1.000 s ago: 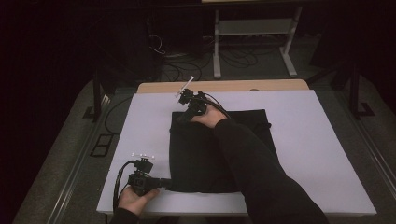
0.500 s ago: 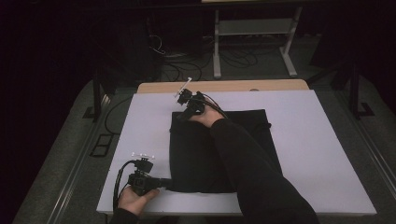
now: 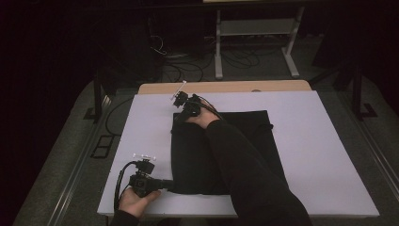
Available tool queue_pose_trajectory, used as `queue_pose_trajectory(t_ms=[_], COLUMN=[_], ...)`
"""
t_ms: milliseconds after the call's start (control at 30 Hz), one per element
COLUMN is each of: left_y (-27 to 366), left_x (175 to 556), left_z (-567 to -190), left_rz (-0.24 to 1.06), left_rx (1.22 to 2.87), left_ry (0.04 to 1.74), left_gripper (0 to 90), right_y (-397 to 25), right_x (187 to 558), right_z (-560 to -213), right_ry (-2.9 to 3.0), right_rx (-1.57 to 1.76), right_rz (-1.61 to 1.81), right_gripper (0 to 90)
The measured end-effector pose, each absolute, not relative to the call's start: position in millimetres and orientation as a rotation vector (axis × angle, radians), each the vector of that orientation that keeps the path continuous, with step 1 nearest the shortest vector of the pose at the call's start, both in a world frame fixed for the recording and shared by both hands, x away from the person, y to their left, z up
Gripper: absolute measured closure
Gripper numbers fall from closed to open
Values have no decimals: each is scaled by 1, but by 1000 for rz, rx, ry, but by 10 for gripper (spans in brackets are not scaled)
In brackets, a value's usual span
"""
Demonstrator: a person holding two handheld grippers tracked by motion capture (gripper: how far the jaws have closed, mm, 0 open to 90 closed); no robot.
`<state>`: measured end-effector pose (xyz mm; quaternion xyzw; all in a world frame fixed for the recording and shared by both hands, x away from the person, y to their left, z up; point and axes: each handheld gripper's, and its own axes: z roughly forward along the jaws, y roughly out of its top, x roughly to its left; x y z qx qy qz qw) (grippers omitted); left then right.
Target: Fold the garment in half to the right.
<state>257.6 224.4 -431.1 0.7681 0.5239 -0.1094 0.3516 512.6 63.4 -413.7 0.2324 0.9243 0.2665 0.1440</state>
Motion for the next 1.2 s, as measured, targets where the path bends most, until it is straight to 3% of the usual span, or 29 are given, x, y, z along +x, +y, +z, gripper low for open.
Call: queue_pose_trajectory(t_ms=[733,1000,1133,1200], left_y=[224,224,223,223], left_x=[259,259,259,259], left_z=[-431,-431,-431,-431], left_rz=[-291,-290,-290,-289], left_rx=[2001,1999,2000,1999], left_ry=[1339,1341,1343,1345], left_gripper=[852,851,851,851], right_y=[73,73,76,77], right_x=[527,528,524,523], right_z=[-431,-431,-429,-429], right_ry=[2715,2758,2747,2741], right_rx=[770,791,764,737], right_rz=[714,775,730,719], right_gripper=[356,650,838,861])
